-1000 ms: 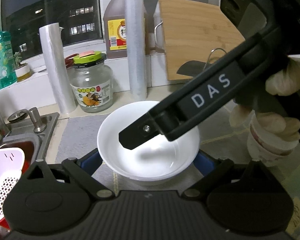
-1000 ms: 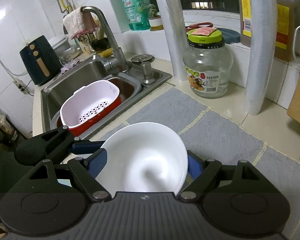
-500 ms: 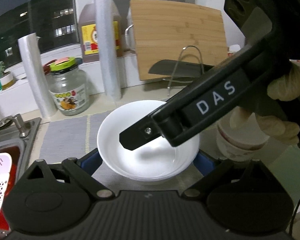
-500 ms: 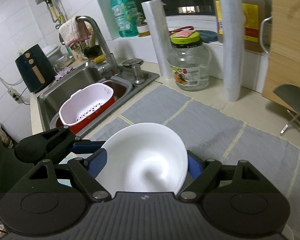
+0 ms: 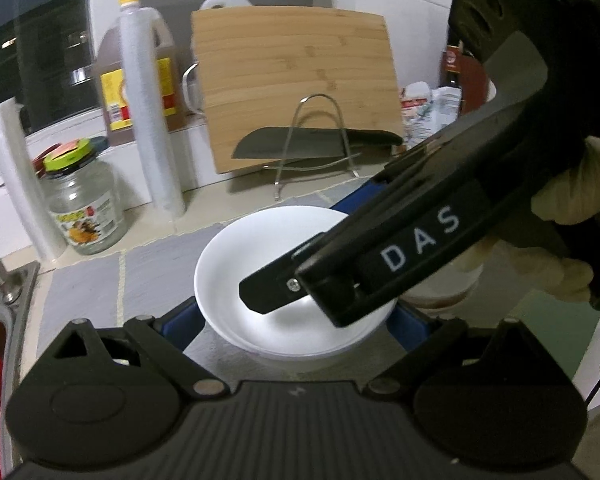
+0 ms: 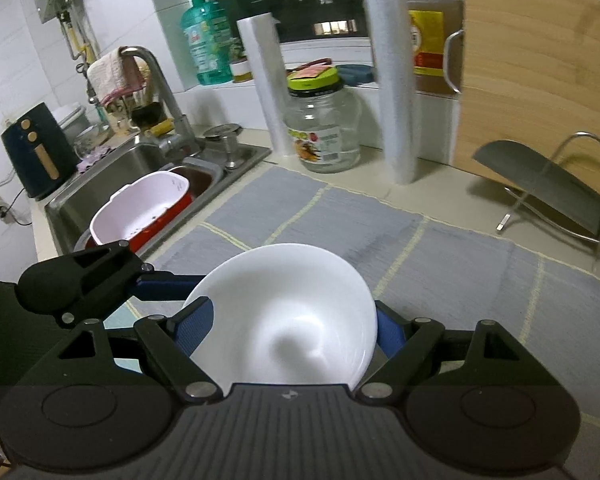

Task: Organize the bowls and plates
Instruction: 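Lift the white bowl with the right gripper and carry it across the mat, then lower the held bowl into the nested white bowls with the right gripper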

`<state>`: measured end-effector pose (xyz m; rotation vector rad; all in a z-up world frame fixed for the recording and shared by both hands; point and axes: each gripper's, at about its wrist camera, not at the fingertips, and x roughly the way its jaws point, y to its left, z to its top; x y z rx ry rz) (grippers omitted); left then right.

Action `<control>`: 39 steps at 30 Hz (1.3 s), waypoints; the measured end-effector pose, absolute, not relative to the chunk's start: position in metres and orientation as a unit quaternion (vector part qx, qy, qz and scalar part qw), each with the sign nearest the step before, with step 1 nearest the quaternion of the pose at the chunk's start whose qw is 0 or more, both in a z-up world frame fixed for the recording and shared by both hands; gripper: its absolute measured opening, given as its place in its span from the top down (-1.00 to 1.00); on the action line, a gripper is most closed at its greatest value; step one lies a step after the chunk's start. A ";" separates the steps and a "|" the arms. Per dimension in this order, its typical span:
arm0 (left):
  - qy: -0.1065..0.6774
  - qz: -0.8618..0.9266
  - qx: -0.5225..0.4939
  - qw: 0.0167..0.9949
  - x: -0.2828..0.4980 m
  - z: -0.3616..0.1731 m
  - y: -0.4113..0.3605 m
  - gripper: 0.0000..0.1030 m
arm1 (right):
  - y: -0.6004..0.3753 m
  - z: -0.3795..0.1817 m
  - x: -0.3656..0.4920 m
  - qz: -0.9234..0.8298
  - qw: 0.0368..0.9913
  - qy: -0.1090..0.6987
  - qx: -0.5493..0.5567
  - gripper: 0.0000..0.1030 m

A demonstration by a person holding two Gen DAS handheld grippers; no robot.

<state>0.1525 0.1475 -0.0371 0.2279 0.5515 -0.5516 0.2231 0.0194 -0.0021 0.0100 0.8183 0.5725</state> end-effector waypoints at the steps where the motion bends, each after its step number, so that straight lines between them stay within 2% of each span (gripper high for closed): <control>1: 0.267 -0.272 0.113 0.917 0.152 -0.036 0.144 -0.86 | 0.017 -0.001 0.221 0.271 0.879 0.392 0.006 -0.71; 20: 0.237 -0.337 0.122 0.903 0.154 -0.025 0.086 -0.87 | -0.049 0.009 0.199 0.202 0.905 0.374 0.020 -0.71; 39: 0.270 -0.353 0.105 0.889 0.165 -0.043 0.054 -0.87 | -0.081 -0.012 0.206 0.180 0.896 0.404 0.039 -0.71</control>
